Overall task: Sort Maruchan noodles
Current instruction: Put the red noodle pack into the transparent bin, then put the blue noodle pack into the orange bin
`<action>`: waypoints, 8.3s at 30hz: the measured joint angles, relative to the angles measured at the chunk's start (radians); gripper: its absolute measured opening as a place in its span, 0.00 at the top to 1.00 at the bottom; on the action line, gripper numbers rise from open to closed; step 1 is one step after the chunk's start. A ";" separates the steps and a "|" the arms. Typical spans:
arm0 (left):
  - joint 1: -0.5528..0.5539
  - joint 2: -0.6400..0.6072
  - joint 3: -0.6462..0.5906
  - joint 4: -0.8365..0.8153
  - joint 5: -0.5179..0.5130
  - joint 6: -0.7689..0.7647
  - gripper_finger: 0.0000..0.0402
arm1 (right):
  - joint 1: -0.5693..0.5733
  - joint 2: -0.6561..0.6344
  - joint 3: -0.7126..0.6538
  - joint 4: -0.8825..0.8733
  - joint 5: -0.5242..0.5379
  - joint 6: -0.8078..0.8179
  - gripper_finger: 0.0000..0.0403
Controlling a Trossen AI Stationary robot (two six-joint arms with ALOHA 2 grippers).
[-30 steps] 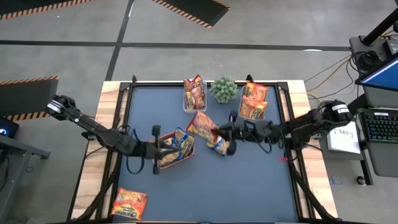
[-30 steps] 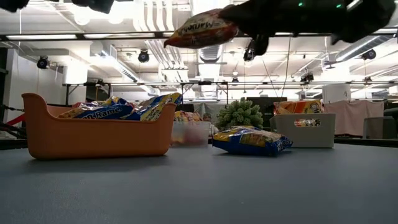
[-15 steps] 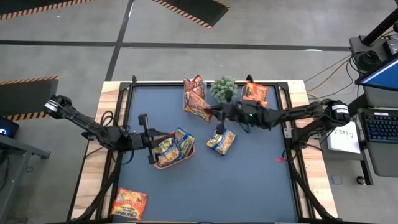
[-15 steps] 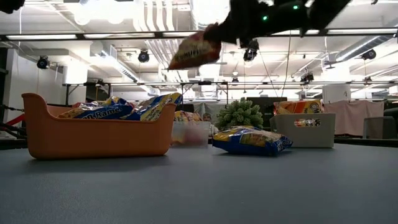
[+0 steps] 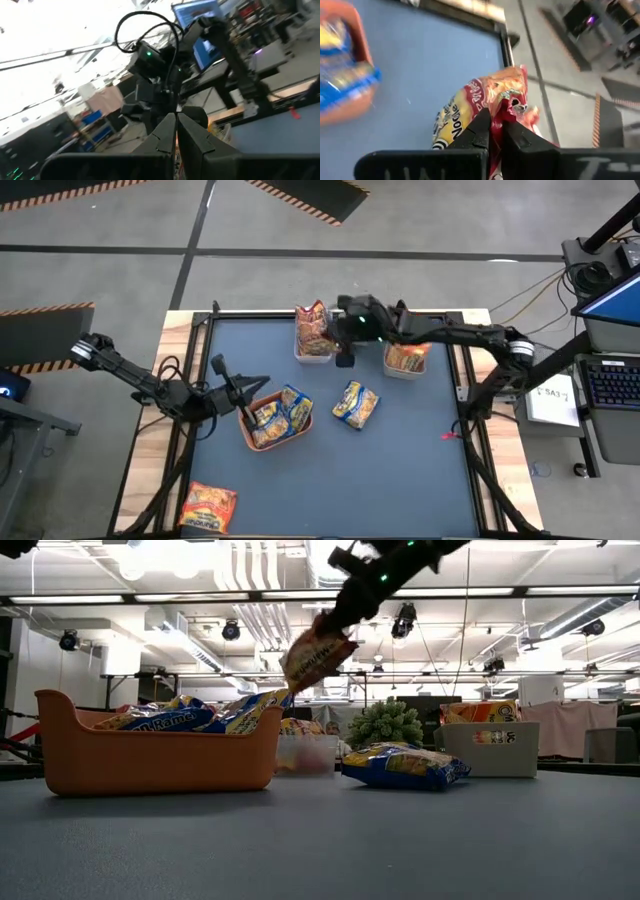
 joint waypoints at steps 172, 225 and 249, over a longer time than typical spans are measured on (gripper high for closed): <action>0.000 0.327 0.149 -0.075 -0.080 -0.443 1.00 | 0.316 -0.167 -0.797 0.491 0.183 0.675 0.91; -0.001 1.110 0.654 -0.253 0.039 -0.768 1.00 | 0.614 -0.510 -0.841 -0.011 0.210 1.448 0.55; 0.039 1.256 0.680 -0.267 0.041 -0.870 1.00 | 0.520 -0.510 -1.201 0.605 0.313 1.450 0.23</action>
